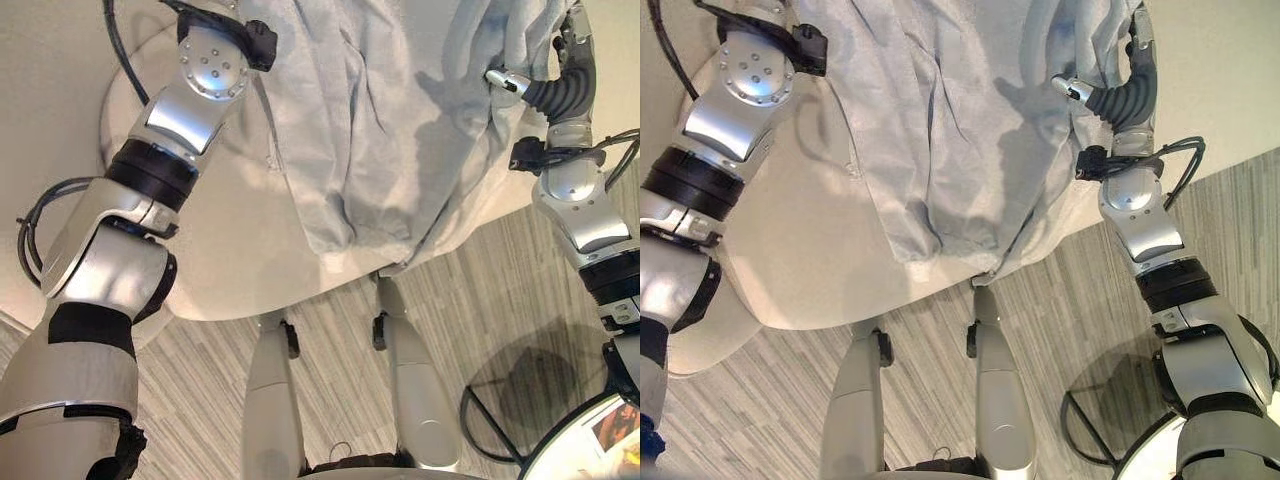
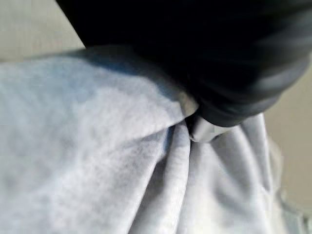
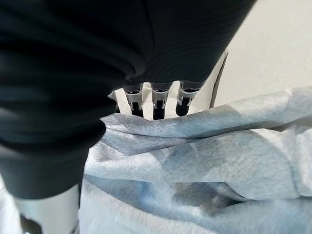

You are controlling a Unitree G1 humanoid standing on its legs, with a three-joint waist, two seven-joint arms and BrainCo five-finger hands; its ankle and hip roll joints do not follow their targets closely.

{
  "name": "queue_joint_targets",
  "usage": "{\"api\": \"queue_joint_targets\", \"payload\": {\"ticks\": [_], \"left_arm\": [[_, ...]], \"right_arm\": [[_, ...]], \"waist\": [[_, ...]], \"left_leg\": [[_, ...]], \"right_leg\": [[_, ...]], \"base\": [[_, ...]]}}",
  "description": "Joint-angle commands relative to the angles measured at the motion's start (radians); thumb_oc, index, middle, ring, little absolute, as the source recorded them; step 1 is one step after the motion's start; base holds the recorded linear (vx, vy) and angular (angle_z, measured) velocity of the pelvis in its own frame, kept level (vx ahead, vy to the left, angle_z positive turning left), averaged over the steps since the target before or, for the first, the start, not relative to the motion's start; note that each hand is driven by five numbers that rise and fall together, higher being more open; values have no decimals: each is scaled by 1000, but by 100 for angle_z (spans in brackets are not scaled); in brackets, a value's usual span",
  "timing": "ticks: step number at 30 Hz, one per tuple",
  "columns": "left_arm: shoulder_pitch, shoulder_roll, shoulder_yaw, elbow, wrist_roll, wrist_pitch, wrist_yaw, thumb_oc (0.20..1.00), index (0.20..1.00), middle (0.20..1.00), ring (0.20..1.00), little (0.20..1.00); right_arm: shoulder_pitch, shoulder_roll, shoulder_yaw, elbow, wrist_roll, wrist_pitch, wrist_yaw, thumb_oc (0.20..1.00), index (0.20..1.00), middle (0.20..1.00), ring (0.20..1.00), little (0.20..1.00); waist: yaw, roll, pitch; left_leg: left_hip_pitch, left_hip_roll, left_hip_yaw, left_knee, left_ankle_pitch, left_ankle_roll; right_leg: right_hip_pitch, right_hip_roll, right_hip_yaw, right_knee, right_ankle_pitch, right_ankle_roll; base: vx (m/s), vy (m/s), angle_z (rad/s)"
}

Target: Hang the clothes on the sofa on the clothes rack.

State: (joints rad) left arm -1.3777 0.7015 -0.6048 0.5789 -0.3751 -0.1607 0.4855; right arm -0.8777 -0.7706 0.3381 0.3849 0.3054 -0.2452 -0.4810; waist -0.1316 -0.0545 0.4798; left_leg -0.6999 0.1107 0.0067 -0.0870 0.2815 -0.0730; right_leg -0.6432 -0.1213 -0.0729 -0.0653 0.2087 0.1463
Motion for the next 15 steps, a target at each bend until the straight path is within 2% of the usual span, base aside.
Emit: {"api": "queue_joint_targets", "payload": {"ticks": [1, 12, 15], "left_arm": [[-61, 5, 42, 8, -11, -73, 35, 200, 200, 200, 200, 200], [-16, 17, 64, -28, 15, -66, 36, 200, 200, 200, 200, 200], [-2, 20, 77, -36, 27, -65, 36, 200, 200, 200, 200, 200]], "right_arm": [[-32, 3, -67, -10, -26, -36, -42, 200, 200, 200, 200, 200], [-71, 13, -55, -80, -93, -28, -56, 200, 200, 200, 200, 200], [-84, 11, -48, -115, -150, -19, -63, 200, 200, 200, 200, 200]], "waist": [[-5, -2, -2], [9, 2, -10], [13, 5, -18]], "left_leg": [[147, -2, -80, 0, -178, -41], [153, -4, -85, 0, -179, -43], [161, -7, -82, 0, -181, -43]], "right_leg": [[17, 30, -4, -22, -12, 30], [31, 26, -11, -22, -13, 31], [39, 24, -15, -22, -14, 32]], "base": [[0, 0, 0], [0, 0, 0], [-6, -5, 3]]}}
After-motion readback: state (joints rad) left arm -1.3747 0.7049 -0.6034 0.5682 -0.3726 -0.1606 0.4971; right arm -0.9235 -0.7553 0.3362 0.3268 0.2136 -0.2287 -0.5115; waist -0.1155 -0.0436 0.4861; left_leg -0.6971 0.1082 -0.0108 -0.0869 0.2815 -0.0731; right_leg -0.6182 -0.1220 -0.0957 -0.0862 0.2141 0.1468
